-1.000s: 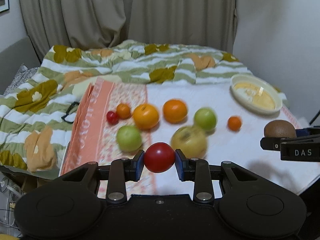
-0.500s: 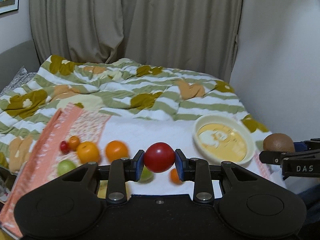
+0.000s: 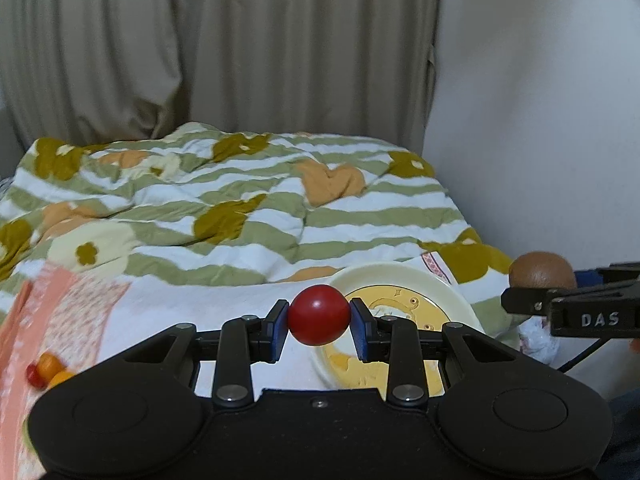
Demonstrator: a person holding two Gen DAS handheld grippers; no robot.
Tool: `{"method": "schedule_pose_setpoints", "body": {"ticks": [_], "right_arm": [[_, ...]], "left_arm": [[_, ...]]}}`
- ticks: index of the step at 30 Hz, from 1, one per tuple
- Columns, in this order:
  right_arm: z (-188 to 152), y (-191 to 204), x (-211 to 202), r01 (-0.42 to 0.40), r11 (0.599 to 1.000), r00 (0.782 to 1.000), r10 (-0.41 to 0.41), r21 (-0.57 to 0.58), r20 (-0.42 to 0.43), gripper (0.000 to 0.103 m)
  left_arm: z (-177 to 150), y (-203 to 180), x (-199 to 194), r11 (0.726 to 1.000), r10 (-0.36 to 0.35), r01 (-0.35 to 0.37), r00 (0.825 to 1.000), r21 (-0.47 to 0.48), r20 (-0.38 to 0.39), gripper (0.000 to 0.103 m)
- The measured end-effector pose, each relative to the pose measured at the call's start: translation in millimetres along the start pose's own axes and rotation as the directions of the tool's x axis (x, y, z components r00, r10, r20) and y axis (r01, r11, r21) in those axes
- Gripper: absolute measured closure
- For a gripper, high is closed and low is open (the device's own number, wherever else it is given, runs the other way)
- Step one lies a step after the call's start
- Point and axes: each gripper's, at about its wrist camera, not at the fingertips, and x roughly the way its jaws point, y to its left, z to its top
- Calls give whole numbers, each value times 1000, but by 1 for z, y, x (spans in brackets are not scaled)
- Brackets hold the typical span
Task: Organize fruits
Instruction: 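Carry tomato and kiwi to the cream bowl and release both inside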
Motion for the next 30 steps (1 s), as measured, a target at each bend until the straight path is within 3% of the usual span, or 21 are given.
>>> {"method": "schedule_pose_setpoints", "body": {"ticks": [14,23,24,25,27,30], "right_arm": [[24,-39,67,48,997,997,-44,61,-59,25],[21,-52,87,65,992,994,-56,104,-90,25],[21,-53,87,67,992,994,-57,106,-90,25],[22,-53,87,67,992,994,-58,108,-89,25],[24,-54,86,66,992,995,-57,108,-86,25],[27,-53,85,58,993,996,-51,101,-76,25]], "left_arm": [[18,-34,142,985,-61,85,985,149,-159,66],[11,-45,174,972,-78,119,976,202,-203,65],[12,-44,174,972,-77,118,977,203,-197,53],[12,-43,172,972,-82,120,979,201,-189,32],[15,-41,165,974,-79,109,985,199,-153,5],[18,-38,152,970,-69,95,990,222,-121,3]]}}
